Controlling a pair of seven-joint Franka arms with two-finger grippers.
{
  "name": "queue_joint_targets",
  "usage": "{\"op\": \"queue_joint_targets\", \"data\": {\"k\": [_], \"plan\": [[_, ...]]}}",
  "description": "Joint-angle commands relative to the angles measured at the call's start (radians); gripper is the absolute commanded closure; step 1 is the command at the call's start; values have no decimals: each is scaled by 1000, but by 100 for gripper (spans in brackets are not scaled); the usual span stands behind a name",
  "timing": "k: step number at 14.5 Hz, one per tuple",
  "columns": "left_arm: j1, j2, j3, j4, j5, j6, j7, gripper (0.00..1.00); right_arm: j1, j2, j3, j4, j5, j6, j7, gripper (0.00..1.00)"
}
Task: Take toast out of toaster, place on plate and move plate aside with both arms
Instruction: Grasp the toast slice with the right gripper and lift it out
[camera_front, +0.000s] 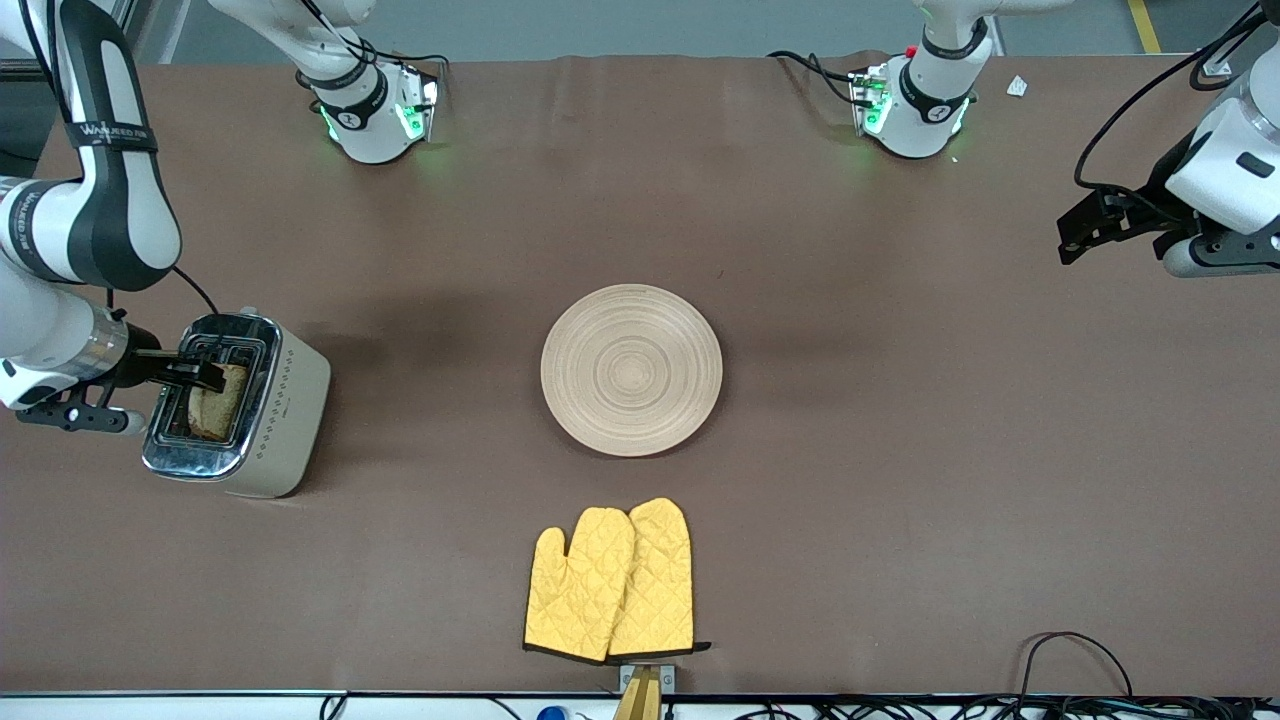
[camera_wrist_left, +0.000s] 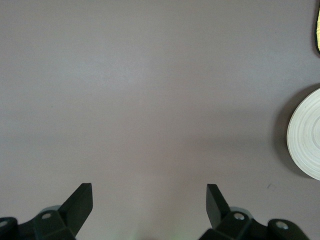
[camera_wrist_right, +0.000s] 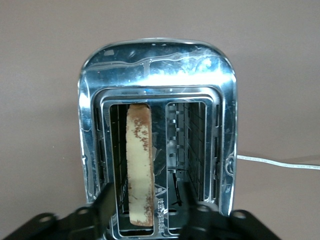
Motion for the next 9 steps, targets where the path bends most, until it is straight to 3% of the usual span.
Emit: {"op": "queue_joint_targets", "data": {"k": [1, 4, 6, 9], "plan": [[4, -9, -4, 6, 11, -11, 5, 0, 0, 16, 5, 14, 7, -2, -3, 81], [4, -7, -4, 6, 11, -11, 5, 0, 0, 18, 5, 14, 7, -9, -1, 97], [4, -7, -4, 3, 10, -11, 5, 0, -3, 12, 8, 26, 9, -33, 1, 98], [6, -7, -4, 3, 8, -11, 5, 0, 8, -57, 33, 153, 18, -235, -6, 98]]}}
